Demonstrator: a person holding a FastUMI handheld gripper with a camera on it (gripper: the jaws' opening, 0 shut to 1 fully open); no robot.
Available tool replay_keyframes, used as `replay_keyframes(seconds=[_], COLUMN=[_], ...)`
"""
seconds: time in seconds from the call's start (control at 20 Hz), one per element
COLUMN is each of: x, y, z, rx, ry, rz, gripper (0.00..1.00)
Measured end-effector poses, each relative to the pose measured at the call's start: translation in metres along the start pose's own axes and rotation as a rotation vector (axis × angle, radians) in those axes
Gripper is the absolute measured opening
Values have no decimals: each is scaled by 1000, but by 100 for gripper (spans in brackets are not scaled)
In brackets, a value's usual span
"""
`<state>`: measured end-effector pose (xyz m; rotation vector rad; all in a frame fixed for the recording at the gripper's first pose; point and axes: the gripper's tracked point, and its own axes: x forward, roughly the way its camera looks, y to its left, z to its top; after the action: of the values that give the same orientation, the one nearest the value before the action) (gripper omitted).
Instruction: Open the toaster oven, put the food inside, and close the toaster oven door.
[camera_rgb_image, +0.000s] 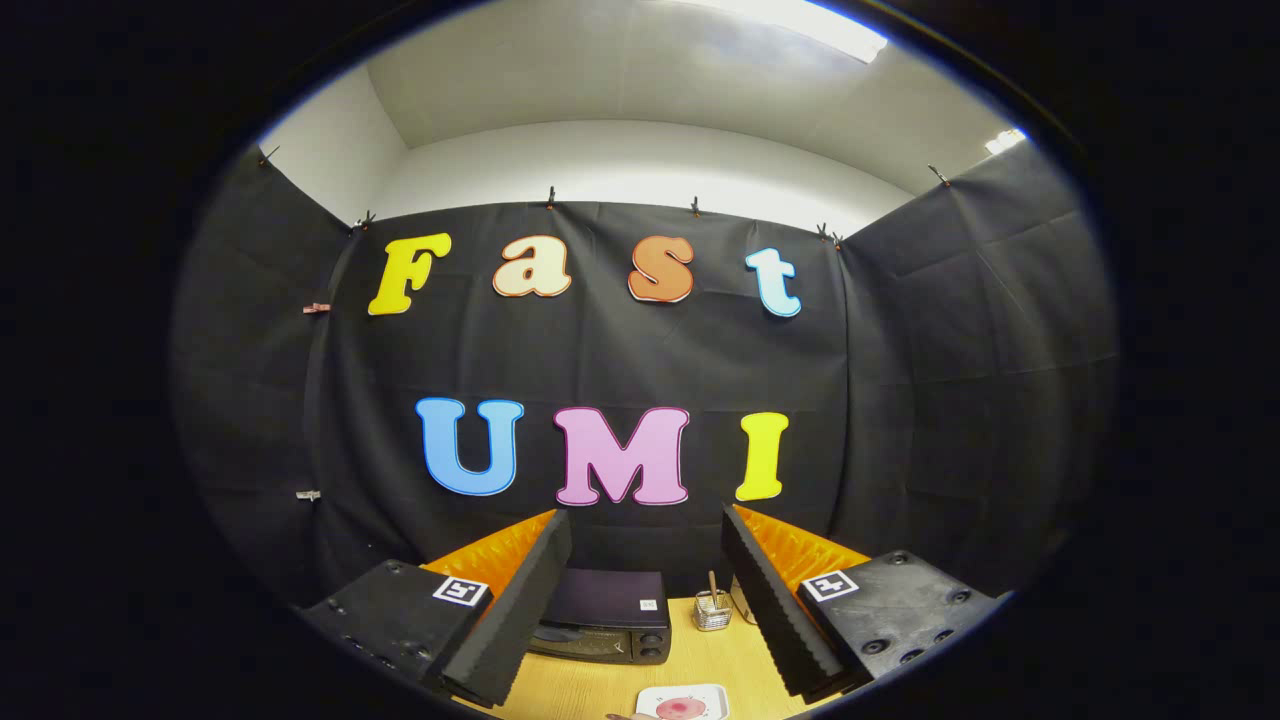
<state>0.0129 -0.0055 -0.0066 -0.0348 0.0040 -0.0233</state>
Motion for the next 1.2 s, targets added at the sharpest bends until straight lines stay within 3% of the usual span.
replay_keyframes(seconds=[0.6,1.0,1.2], x=[77,140,159], y=[71,134,141], z=[-55,-187,-255], rx=[20,105,63], ry=[51,270,372], rz=[83,133,130], gripper=[98,98,98])
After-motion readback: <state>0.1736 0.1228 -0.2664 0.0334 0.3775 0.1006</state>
